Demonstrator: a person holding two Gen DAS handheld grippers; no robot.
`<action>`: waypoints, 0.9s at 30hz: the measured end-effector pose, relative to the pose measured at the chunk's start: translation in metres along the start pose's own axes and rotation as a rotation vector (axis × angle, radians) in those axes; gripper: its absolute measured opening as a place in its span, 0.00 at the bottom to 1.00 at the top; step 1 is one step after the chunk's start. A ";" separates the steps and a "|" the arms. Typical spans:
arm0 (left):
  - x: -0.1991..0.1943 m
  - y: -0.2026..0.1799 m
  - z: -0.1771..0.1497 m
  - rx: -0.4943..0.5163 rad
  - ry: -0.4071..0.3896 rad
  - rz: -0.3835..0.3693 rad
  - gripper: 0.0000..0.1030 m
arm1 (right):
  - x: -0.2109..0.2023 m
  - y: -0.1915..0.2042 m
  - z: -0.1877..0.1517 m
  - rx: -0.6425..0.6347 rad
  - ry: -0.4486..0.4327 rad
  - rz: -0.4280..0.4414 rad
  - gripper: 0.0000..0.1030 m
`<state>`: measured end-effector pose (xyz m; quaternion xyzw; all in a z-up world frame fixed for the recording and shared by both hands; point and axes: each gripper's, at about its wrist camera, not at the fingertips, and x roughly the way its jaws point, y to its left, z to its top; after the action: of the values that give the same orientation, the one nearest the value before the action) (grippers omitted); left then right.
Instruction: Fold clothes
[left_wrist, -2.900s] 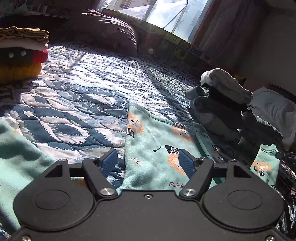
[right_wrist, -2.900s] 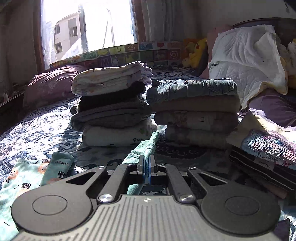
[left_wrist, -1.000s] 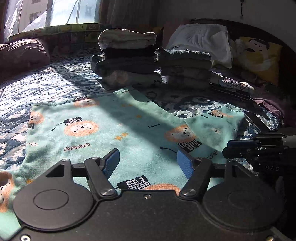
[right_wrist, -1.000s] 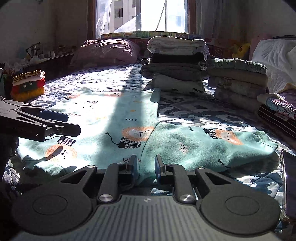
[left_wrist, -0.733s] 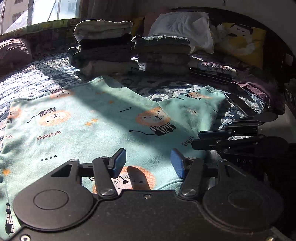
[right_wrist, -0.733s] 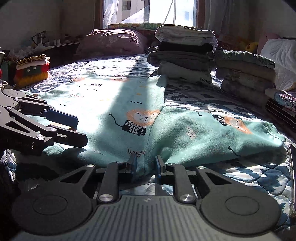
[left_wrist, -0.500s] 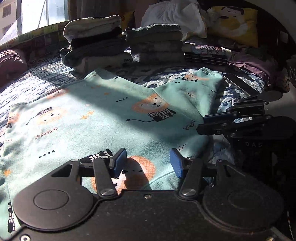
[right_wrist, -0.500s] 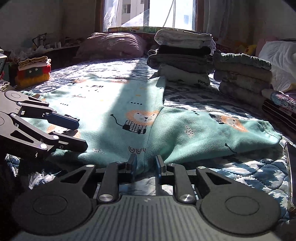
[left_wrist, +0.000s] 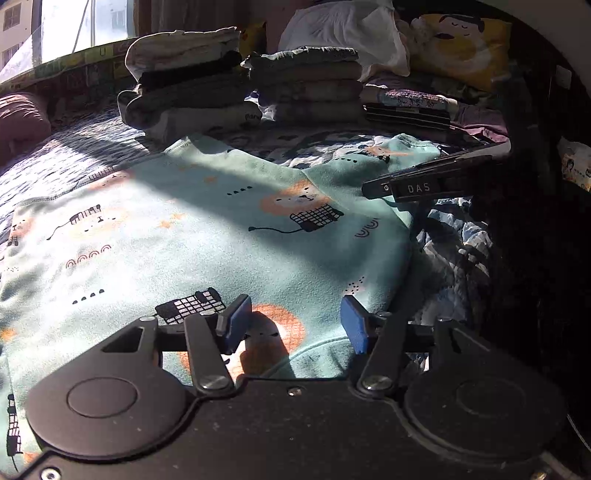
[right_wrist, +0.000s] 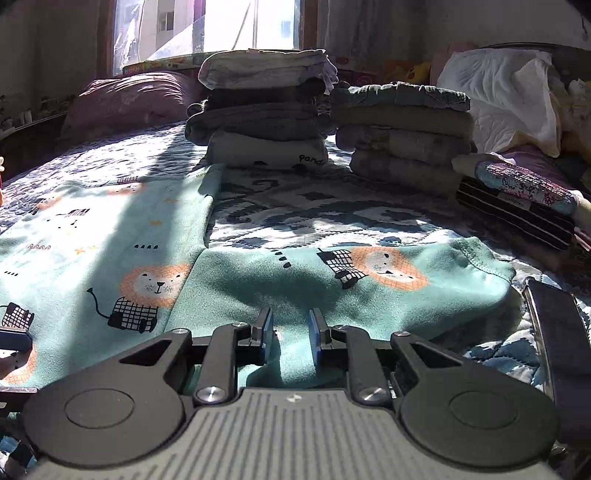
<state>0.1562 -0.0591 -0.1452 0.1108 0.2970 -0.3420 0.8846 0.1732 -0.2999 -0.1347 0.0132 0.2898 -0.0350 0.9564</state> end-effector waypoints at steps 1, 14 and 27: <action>0.000 0.001 0.000 -0.001 0.000 -0.003 0.52 | -0.003 -0.012 -0.002 0.028 -0.002 -0.038 0.19; 0.001 0.006 -0.001 -0.012 0.001 -0.021 0.55 | 0.038 -0.047 0.024 0.014 -0.002 -0.126 0.24; 0.001 0.008 -0.001 -0.013 0.005 -0.037 0.56 | 0.030 -0.018 0.036 -0.209 -0.008 0.142 0.25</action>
<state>0.1619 -0.0534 -0.1468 0.1003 0.3037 -0.3558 0.8781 0.2169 -0.3217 -0.1211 -0.0660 0.2864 0.0632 0.9537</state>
